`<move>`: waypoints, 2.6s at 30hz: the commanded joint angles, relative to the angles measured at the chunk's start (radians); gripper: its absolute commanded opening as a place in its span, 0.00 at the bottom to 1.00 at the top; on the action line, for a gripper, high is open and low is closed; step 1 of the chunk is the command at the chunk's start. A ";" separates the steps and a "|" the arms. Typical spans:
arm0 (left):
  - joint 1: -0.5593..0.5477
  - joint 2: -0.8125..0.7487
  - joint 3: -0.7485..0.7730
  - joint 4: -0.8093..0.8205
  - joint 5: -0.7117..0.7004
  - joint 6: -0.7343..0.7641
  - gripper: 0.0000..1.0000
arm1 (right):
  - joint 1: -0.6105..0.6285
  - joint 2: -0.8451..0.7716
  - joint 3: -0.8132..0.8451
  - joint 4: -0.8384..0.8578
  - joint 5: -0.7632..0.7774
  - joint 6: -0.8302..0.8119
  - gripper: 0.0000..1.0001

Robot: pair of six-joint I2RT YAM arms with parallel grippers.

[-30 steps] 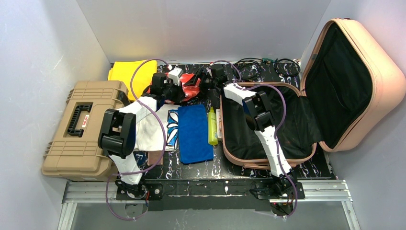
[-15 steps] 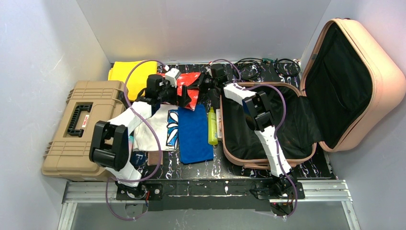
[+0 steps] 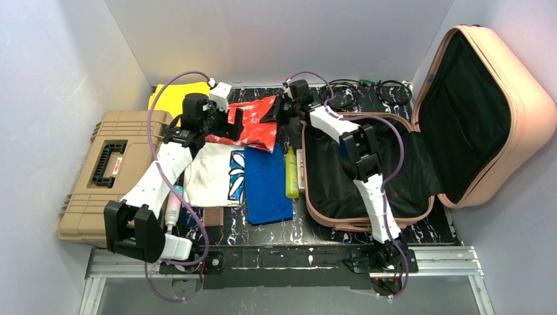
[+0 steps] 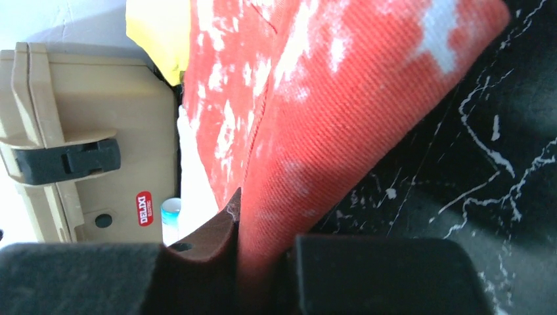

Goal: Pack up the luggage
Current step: Pick up the clothes at the center of the board, then place the clothes in the luggage.

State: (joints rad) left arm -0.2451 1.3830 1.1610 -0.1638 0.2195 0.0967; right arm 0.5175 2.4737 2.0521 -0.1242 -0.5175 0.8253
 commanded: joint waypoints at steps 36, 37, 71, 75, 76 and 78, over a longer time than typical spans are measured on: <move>0.288 -0.216 -0.108 -0.239 -0.177 0.130 0.98 | -0.068 -0.830 -0.418 -0.397 0.163 -0.451 0.01; 0.288 -0.214 -0.107 -0.241 -0.177 0.130 0.98 | -0.077 -0.845 -0.422 -0.412 0.155 -0.471 0.01; 0.291 -0.246 -0.152 -0.206 -0.145 0.113 0.98 | -0.655 -0.684 -0.623 -0.798 -0.039 -1.196 0.01; 0.291 -0.240 -0.166 -0.187 -0.140 0.109 0.98 | -0.680 -0.657 -0.649 -0.734 0.026 -1.205 0.01; 0.292 -0.238 -0.171 -0.184 -0.140 0.109 0.98 | -0.686 -0.648 -0.651 -0.720 0.040 -1.205 0.01; 0.292 -0.235 -0.176 -0.178 -0.137 0.107 0.98 | -0.698 -0.633 -0.656 -0.691 0.064 -1.204 0.01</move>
State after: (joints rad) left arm 0.0422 1.1687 0.9985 -0.3656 0.0658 0.2127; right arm -0.1596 1.8145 1.4010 -0.9009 -0.5327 -0.3450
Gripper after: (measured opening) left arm 0.983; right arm 0.211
